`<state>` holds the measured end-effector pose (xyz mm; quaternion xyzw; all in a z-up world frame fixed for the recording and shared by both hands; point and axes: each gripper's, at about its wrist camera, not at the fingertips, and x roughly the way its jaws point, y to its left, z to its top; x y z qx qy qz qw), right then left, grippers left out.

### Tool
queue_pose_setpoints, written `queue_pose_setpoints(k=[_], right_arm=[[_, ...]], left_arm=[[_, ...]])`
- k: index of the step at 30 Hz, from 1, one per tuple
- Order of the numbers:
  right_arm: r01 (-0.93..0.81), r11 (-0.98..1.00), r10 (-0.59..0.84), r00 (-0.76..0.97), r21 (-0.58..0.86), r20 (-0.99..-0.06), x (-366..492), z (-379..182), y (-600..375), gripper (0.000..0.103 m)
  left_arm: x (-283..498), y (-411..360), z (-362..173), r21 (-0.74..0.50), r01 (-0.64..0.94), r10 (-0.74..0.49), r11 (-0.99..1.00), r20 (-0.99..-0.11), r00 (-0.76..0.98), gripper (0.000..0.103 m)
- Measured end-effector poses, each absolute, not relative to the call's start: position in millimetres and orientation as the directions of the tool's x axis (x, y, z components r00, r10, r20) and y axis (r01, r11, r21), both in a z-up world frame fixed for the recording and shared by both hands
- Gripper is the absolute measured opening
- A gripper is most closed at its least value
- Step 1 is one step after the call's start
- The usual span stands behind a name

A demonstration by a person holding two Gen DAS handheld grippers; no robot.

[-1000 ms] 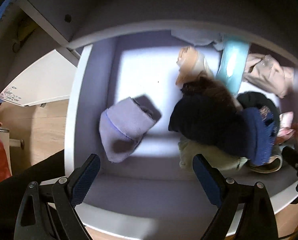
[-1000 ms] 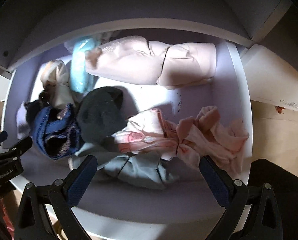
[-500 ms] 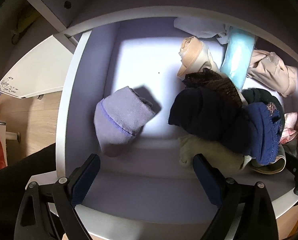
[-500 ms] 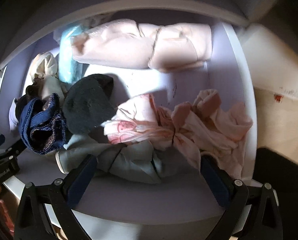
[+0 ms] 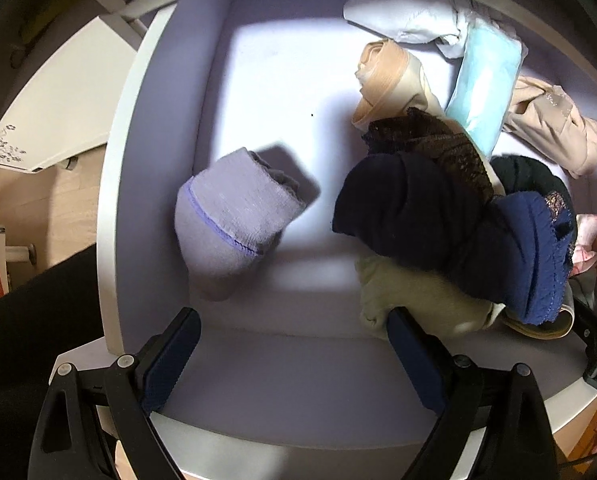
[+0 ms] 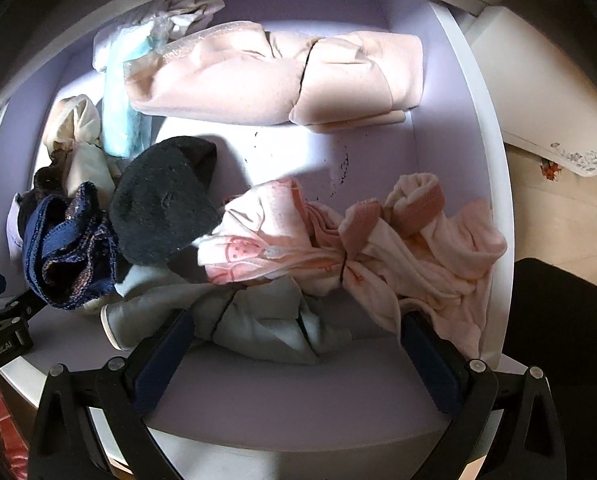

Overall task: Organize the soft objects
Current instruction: 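Position both tools inside the cubby above the piled clothes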

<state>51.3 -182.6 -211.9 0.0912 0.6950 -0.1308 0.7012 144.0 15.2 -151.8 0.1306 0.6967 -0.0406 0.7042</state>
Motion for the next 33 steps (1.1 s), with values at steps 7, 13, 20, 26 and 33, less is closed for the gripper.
queue_pose_setpoints(k=[7,13,20,26,33], right_arm=[[0.313,0.949,-0.061,0.024,-0.050,-0.998,63.1,-220.1,-181.9,0.103],[0.304,0.952,-0.049,0.032,-0.037,-0.998,57.3,-204.3,-176.2,0.103],[0.302,0.953,-0.046,0.035,-0.034,-0.998,56.6,-204.9,-177.9,0.103],[0.300,0.953,-0.045,0.037,-0.031,-0.998,56.5,-206.2,-177.7,0.103],[0.300,0.953,-0.041,0.035,-0.029,-0.999,56.6,-207.3,-178.0,0.103]], left_arm=[[141.6,22.2,-151.1,0.113,0.248,0.119,0.962,-0.993,-0.011,0.096],[143.9,29.7,-152.5,0.103,0.252,0.112,0.962,-0.993,-0.024,0.097],[161.0,19.8,-166.9,0.100,0.253,0.112,0.962,-0.993,-0.031,0.097],[160.0,21.0,-167.3,0.098,0.254,0.110,0.962,-0.993,-0.034,0.097],[166.2,22.8,-186.0,0.096,0.255,0.111,0.962,-0.993,-0.046,0.099]])
